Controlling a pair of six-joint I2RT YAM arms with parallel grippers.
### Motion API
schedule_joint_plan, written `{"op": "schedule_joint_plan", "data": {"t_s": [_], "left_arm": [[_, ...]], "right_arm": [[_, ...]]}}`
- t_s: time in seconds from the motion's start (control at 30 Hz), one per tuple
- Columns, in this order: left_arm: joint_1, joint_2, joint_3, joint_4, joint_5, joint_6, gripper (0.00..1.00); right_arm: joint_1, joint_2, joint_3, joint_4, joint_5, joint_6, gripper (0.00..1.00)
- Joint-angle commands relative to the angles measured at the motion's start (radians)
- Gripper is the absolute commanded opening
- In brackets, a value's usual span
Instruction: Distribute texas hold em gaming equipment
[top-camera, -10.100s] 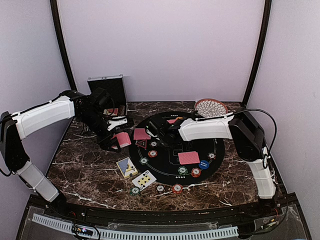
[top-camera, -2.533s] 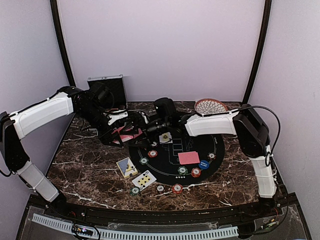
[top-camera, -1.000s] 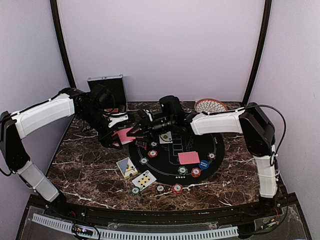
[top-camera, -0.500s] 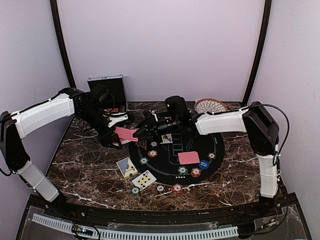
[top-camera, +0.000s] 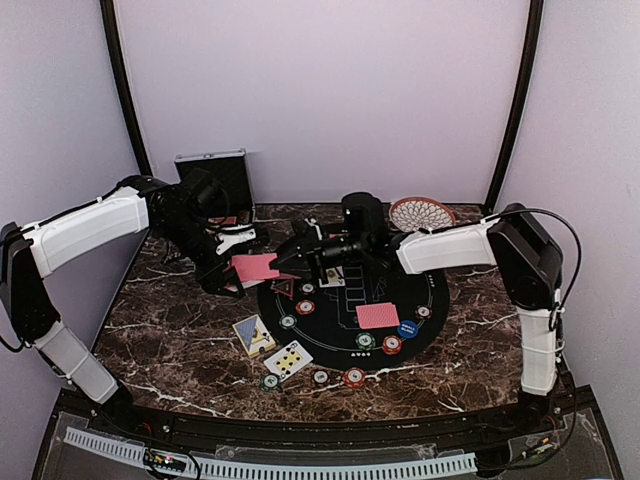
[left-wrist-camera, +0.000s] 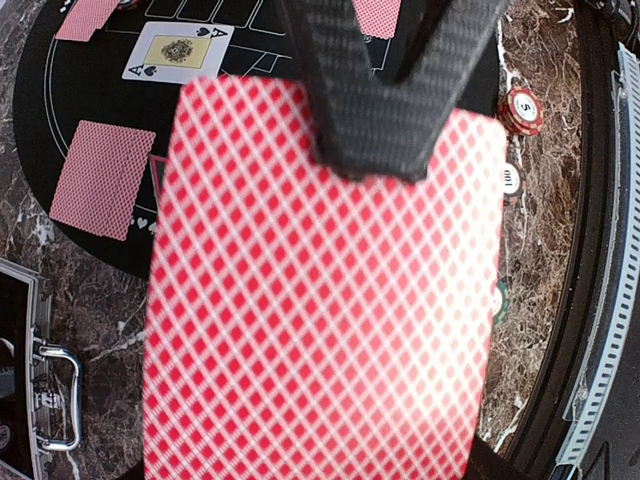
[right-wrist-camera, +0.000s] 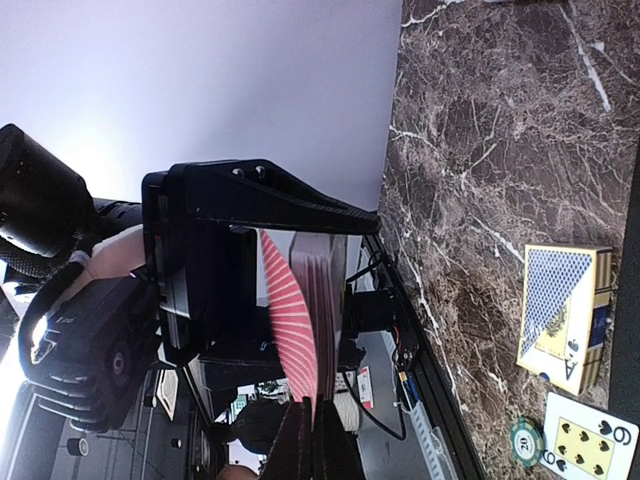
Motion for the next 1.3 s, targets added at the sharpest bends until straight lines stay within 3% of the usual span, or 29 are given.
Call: {"op": "schedule_joint_plan", "data": {"t_s": [0.0, 0.13, 0.2, 0.3, 0.43, 0.67, 0.83, 0.93, 1.27], "left_arm": [[0.004, -0.021, -0.001, -0.002, 0.011, 0.008, 0.00], [0.005, -0.024, -0.002, -0.004, 0.011, 0.009, 0.00], [0.004, -0.023, -0.004, -0.008, 0.011, 0.010, 0.00], [0.004, -0.023, -0.006, -0.010, 0.008, 0.011, 0.00], [0.004, -0.028, -0.010, -0.008, 0.009, 0.011, 0.00], [0.004, -0.036, -0.014, -0.010, 0.013, 0.008, 0.00], [0.004, -0.045, -0.024, -0.005, 0.013, 0.007, 0.00], [0.004, -0.045, -0.026, -0.006, 0.014, 0.007, 0.00], [0.004, -0.055, -0.035, -0.001, 0.018, 0.006, 0.00]], "right_arm": [[-0.056, -0.097, -0.003, -0.083, -0.008, -0.097, 0.00], [-0.112, -0.142, 0.030, -0.342, 0.018, -0.292, 0.00], [-0.138, -0.159, 0.084, -0.552, 0.070, -0.459, 0.00], [-0.168, -0.155, 0.222, -0.912, 0.257, -0.740, 0.00], [-0.172, -0.136, 0.357, -1.160, 0.584, -0.991, 0.00], [-0.130, -0.110, 0.366, -1.177, 1.128, -1.262, 0.00], [-0.035, -0.069, 0.317, -1.071, 1.501, -1.448, 0.00], [0.012, -0.034, 0.295, -1.006, 1.596, -1.537, 0.00], [0.074, 0.112, 0.300, -0.967, 1.648, -1.635, 0.00]]}}
